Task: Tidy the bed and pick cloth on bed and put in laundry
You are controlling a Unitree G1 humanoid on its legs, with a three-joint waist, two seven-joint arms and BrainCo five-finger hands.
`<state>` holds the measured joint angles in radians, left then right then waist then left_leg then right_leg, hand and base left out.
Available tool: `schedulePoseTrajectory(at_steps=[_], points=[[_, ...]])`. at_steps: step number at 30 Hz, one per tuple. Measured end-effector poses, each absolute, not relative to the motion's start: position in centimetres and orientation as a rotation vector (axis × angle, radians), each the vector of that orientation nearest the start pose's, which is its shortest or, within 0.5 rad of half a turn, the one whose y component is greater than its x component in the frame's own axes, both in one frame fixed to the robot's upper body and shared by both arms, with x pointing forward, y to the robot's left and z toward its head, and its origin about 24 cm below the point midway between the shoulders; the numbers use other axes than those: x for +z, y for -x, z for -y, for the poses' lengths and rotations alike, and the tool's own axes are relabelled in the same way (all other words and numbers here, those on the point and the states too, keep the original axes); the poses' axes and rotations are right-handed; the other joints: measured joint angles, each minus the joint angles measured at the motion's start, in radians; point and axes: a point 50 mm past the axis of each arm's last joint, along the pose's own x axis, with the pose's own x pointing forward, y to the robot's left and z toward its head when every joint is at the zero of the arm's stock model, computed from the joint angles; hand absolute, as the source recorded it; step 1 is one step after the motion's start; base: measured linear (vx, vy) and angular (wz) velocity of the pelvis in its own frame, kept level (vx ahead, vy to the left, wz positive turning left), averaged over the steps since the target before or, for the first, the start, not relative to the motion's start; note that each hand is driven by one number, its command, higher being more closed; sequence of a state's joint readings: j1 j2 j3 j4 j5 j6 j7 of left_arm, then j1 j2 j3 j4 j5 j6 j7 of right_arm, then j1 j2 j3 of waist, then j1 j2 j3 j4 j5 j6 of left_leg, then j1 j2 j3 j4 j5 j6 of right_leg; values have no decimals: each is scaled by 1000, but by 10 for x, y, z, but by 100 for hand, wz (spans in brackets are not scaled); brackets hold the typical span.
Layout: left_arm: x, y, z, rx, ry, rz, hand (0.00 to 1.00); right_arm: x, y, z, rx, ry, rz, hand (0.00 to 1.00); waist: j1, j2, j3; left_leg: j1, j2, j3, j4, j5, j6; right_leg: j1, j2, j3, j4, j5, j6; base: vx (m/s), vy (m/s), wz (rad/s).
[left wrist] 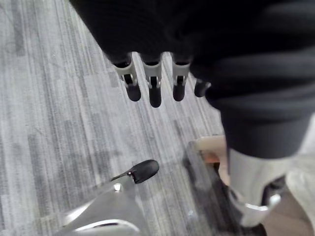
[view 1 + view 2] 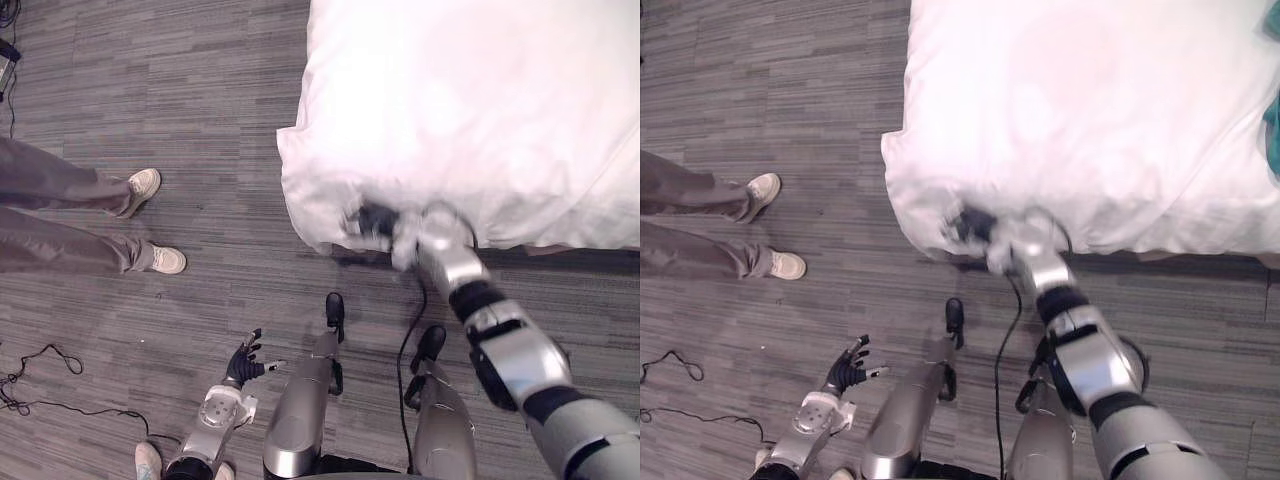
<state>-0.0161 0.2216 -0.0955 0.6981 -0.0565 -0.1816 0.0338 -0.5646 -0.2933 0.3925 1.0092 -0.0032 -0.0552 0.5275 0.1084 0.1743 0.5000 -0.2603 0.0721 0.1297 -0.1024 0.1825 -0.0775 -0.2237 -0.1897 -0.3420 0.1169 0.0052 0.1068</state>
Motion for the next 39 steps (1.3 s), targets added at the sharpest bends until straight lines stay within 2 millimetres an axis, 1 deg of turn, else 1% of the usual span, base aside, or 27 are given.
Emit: schedulePoseTrajectory(at_steps=[2,5,7,9,10,12,13,16,17,18,19,20,21,22,23,24,26,28,29,30,31,32,33,34,35,37,39], points=[[-82,-208,-209,49,-173,-500,0,-22,-308,135,796,504,-486,100,-21,-18,6,39,6,19,0,-9,0,29,3,10,-1,-3,-2,40,-13,-30],[-81,-205,-211,64,-161,-495,0,42,-312,75,952,507,-111,100,-29,-50,0,128,21,80,-1,-34,-1,88,20,58,-20,-3,-2,11,-32,-55],[-87,-196,-213,74,-156,-529,0,80,-299,38,1065,411,102,100,-36,-88,-60,143,37,107,-1,-50,-10,95,38,80,-36,-5,-8,47,-35,-37],[-92,-192,-211,56,-170,-568,0,91,-291,27,1092,339,175,100,-44,-113,-76,180,42,109,-1,-53,-12,135,43,78,-43,-6,-10,106,-34,-8],[-94,-190,-207,36,-177,-588,0,100,-291,27,1081,326,222,100,-45,-127,-87,202,42,110,-1,-57,-15,159,44,79,-43,-9,-13,88,-24,0],[-95,-190,-205,24,-180,-591,0,113,-296,34,1026,292,271,100,-45,-134,-99,204,42,113,-1,-58,-16,159,44,81,-43,-9,-13,34,4,-3],[-95,-191,-201,9,-182,-588,0,144,-315,52,871,254,372,100,-47,-130,-97,197,39,117,1,-57,-16,145,39,86,-30,-9,-13,6,24,-4],[-90,-195,-198,-4,-179,-561,0,190,-338,82,672,248,497,100,-51,-113,-87,138,31,120,41,-60,-12,73,21,98,30,-20,-13,-70,32,1],[-87,-201,-194,-22,-180,-538,0,216,-351,104,559,264,545,100,-51,-90,-76,89,22,119,77,-64,-6,19,2,103,82,-32,-12,-148,26,10],[-85,-204,-189,-45,-183,-520,0,229,-360,123,474,268,549,100,-45,-65,-72,49,17,119,105,-73,6,-28,-8,108,120,-42,-10,-134,18,9],[-84,-206,-186,-57,-184,-511,0,233,-365,131,433,257,544,100,-43,-53,-67,31,14,120,115,-74,7,-51,-15,112,137,-46,-8,-120,10,3],[-83,-208,-182,-73,-185,-501,0,236,-371,151,347,252,524,100,-40,-32,-58,4,9,122,123,-80,15,-88,-23,119,163,-51,-7,-85,10,-2],[-83,-210,-178,-90,-189,-498,0,229,-376,169,272,230,476,100,-35,-15,-50,-15,5,126,122,-76,19,-118,-27,129,178,-54,-7,-81,5,-10],[-84,-210,-175,-103,-195,-500,0,210,-381,189,184,181,388,100,-33,-5,-45,-26,3,136,119,-68,26,-141,-29,139,185,-51,-7,-45,-4,-12],[-85,-210,-174,-108,-197,-501,0,198,-383,199,138,159,343,100,-33,-1,-43,-29,3,138,117,-65,30,-146,-29,142,188,-50,-6,-15,-13,-12],[-84,-210,-173,-115,-199,-496,0,174,-378,221,56,92,285,100,-36,7,-39,-28,2,141,115,-63,31,-150,-30,146,189,-48,-6,17,-14,-14],[-83,-211,-174,-116,-201,-484,0,150,-369,240,-17,8,235,100,-47,7,-39,-23,2,161,112,-63,31,-156,-28,163,189,-41,-7,38,-7,-24],[-77,-218,-174,-123,-191,-442,0,96,-344,283,-216,-128,89,100,-57,7,-39,-6,6,192,106,-63,31,-154,-18,194,164,-25,-7,50,-3,-39],[-75,-219,-175,-119,-186,-433,0,83,-335,293,-263,-156,58,100,-63,7,-39,-1,6,194,103,-64,31,-150,-15,199,157,-21,-5,67,-5,-32],[-70,-223,-178,-96,-168,-412,0,43,-303,313,-378,-232,-35,100,-86,4,-34,18,10,210,102,-71,30,-127,-9,206,139,-17,-2,85,-3,-34],[-69,-223,-183,-74,-158,-406,0,16,-275,322,-452,-268,-99,100,-105,-6,-27,44,14,228,104,-84,26,-110,-3,222,133,-17,-2,89,-2,-40],[-68,-223,-185,-64,-156,-404,0,2,-262,324,-480,-286,-133,100,-115,-12,-23,58,16,238,106,-90,23,-101,0,232,131,-18,-2,87,-5,-56],[-67,-223,-190,-45,-155,-398,0,-22,-233,325,-535,-308,-194,0,-130,-23,-17,75,26,263,121,-115,18,-88,9,251,123,-18,-1,77,-16,-66],[-64,-225,-195,-24,-156,-389,0,-44,-203,325,-588,-336,-254,0,-157,-40,-7,82,40,291,151,-141,10,-87,19,277,124,-21,-4,85,-27,-69],[-63,-227,-198,-16,-156,-387,0,-54,-191,321,-607,-354,-282,0,-167,-49,-2,84,46,302,164,-153,4,-88,24,288,124,-22,-6,73,-43,-68],[-59,-234,-200,-3,-159,-382,0,-86,-140,310,-698,-420,-391,0,-199,-77,11,86,84,342,211,-196,-10,-88,50,315,123,-27,-6,58,-65,-55],[-55,-243,-194,-17,-177,-378,0,-104,-108,295,-747,-469,-471,0,-221,-99,11,90,119,380,249,-218,-21,-84,71,324,123,-37,-8,70,-75,-37]])
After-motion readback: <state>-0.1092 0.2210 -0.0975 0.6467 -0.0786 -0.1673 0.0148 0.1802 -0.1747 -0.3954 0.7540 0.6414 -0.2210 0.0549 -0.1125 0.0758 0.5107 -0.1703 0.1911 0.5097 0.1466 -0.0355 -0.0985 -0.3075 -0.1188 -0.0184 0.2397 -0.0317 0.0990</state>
